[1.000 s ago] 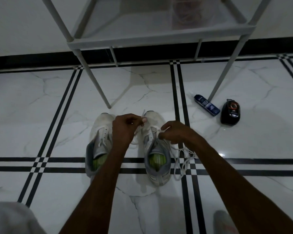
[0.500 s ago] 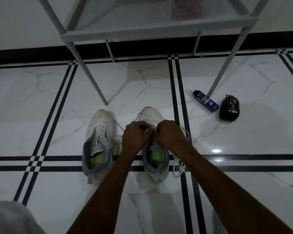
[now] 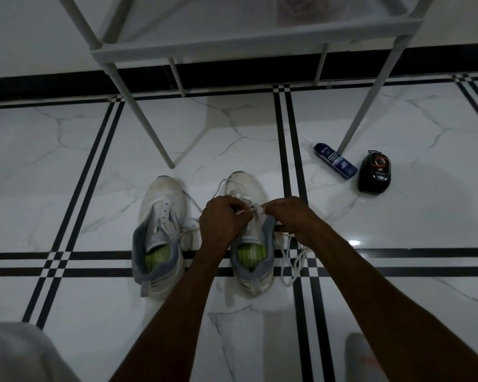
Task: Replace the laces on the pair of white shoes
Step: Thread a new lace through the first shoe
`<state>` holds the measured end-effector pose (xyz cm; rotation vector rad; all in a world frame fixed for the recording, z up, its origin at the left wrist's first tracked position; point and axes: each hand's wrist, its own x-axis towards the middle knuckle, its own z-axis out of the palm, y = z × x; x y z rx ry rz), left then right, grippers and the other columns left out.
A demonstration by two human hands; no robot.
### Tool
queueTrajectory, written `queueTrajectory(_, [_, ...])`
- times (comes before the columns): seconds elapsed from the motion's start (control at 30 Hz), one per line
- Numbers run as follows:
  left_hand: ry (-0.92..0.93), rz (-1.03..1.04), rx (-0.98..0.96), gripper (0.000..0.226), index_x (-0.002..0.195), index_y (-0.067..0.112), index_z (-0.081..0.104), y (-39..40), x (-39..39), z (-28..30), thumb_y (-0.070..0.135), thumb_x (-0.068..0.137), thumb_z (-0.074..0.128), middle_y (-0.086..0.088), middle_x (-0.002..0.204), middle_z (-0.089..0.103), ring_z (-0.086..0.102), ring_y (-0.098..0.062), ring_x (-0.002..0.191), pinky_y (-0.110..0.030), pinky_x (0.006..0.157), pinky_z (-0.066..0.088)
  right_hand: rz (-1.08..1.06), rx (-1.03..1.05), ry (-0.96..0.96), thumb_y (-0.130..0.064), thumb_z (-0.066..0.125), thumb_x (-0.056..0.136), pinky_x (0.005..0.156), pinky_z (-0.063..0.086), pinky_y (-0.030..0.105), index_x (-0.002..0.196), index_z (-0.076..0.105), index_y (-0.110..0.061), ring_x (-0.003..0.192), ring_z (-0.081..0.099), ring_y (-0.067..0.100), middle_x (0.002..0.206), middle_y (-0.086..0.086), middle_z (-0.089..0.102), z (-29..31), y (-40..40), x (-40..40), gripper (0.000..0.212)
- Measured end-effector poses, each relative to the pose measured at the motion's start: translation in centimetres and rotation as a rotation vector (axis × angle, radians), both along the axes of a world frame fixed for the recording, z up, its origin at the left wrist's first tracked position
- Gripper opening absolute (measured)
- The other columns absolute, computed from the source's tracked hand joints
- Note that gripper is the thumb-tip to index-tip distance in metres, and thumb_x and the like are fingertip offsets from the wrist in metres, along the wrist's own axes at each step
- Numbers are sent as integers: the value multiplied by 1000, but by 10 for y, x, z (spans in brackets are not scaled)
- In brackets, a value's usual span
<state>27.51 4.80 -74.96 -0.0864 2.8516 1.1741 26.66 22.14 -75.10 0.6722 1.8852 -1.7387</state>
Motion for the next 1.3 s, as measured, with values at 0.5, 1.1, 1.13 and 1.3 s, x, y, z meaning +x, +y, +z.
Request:
queueTrajectory(0.5, [67, -60, -84, 18, 96, 22, 81, 7, 1, -5, 35, 87, 75, -1, 95, 74, 62, -21, 95, -34, 79, 50, -2, -89, -21, -16, 77, 86, 69, 61, 28, 90, 73, -1, 77, 67, 18, 85, 12, 72, 5, -1, -1, 16])
queueTrajectory(1.1, [-8, 100, -265, 45, 73, 28, 74, 26, 27, -5, 58, 89, 45, 9, 77, 69, 63, -17, 89, -43, 88, 36, 383, 122, 95, -10, 54, 99, 80, 61, 42, 101, 65, 12, 82, 68, 32, 95, 28, 68, 11, 10, -17, 25])
queueTrajectory(1.13, [-3, 107, -266, 41, 68, 27, 71, 28, 28, -5, 54, 89, 48, 9, 73, 67, 62, -16, 85, -42, 87, 36, 340, 135, 122, -10, 54, 99, 79, 62, 41, 100, 65, 11, 84, 69, 34, 96, 28, 67, 12, 13, -19, 23])
queueTrajectory(1.3, [38, 121, -272, 38, 64, 28, 61, 26, 27, -10, 51, 93, 51, 9, 73, 62, 59, -15, 81, -41, 85, 37, -362, 545, 471, -12, 45, 101, 81, 57, 38, 98, 62, 0, 81, 62, 21, 91, 12, 63, 11, 46, -35, 21])
